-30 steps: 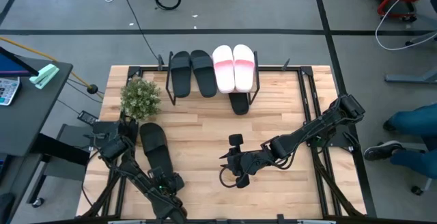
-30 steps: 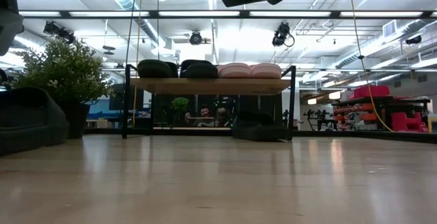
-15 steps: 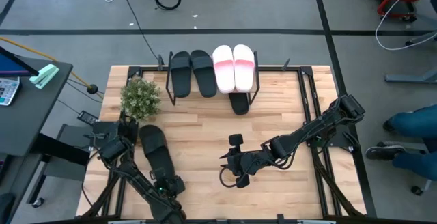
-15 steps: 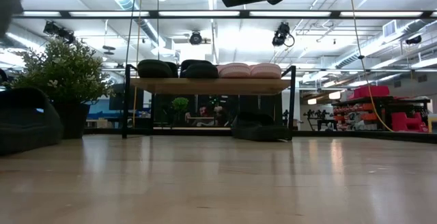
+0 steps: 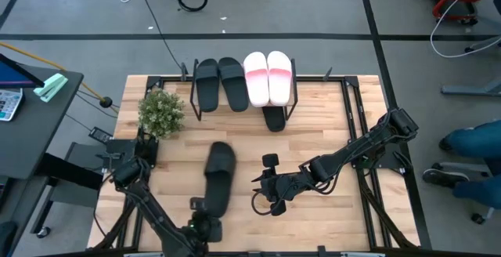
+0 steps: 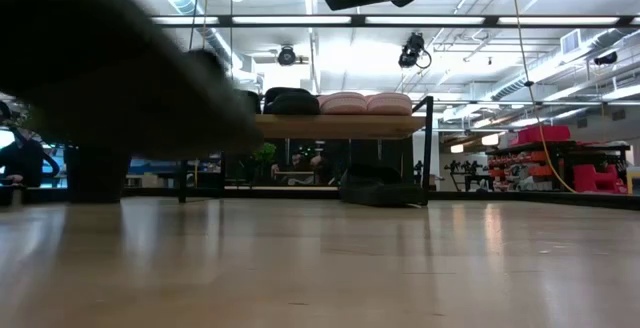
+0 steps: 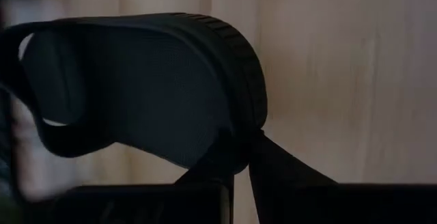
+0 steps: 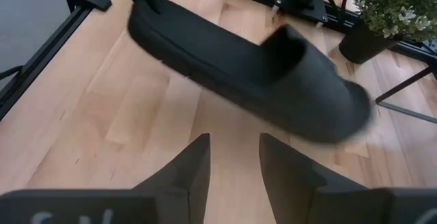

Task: Pick and place slides into the shelf
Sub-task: Put the black slide under the shelf

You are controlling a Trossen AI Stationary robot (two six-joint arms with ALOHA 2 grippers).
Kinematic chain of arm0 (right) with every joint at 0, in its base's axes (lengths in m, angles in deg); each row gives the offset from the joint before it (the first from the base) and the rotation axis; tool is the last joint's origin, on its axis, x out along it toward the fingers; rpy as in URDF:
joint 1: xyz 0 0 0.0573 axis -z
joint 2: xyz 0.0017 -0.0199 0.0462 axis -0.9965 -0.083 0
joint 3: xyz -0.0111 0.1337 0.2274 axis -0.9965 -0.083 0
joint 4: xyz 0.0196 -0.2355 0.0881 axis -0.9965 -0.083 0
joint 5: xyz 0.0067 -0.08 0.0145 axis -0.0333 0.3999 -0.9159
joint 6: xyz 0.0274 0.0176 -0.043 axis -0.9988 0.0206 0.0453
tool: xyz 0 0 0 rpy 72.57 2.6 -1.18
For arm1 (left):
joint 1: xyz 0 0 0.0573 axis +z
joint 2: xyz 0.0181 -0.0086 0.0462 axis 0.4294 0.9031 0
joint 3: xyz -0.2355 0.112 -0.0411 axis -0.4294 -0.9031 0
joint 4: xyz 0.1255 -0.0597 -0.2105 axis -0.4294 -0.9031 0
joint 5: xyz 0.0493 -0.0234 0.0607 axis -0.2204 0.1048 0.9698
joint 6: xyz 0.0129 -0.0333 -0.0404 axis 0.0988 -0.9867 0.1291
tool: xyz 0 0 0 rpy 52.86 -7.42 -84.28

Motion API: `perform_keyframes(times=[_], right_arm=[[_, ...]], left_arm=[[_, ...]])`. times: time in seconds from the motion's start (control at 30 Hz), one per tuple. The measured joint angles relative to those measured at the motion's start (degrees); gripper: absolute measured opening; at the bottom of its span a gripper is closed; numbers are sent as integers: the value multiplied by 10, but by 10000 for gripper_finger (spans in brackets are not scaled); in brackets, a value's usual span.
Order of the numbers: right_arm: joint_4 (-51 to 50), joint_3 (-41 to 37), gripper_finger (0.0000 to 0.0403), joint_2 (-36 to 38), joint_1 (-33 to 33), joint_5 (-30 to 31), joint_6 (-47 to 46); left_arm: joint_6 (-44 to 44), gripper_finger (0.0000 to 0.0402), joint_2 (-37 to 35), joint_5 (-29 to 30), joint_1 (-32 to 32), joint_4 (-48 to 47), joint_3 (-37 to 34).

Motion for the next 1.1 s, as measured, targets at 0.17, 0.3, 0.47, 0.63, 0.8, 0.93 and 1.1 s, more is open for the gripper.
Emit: perform_keyframes(times=[0.17, 0.3, 0.47, 0.63, 0.8, 0.93, 1.1], right_arm=[[0, 0, 132, 0, 0, 0, -6], [-12, 0, 132, 0, -1, 0, -74], [-70, 0, 132, 0, -6, 0, -129], [-144, 0, 132, 0, -18, 10, -190], [-257, 0, 124, 0, -27, 55, -271], [-377, 0, 118, 0, -27, 55, -345], [-487, 0, 112, 0, -27, 56, -437]], left_arm=[[74, 26, 0, 50, 24, -1, -1], [81, 26, 0, 51, 73, 16, -36], [127, 25, 0, 72, 139, 64, -93], [222, 25, 0, 92, 208, 169, -149], [300, 25, 0, 98, 267, 272, -199], [325, 24, 0, 107, 305, 315, -218], [358, 24, 0, 123, 343, 315, -222]])
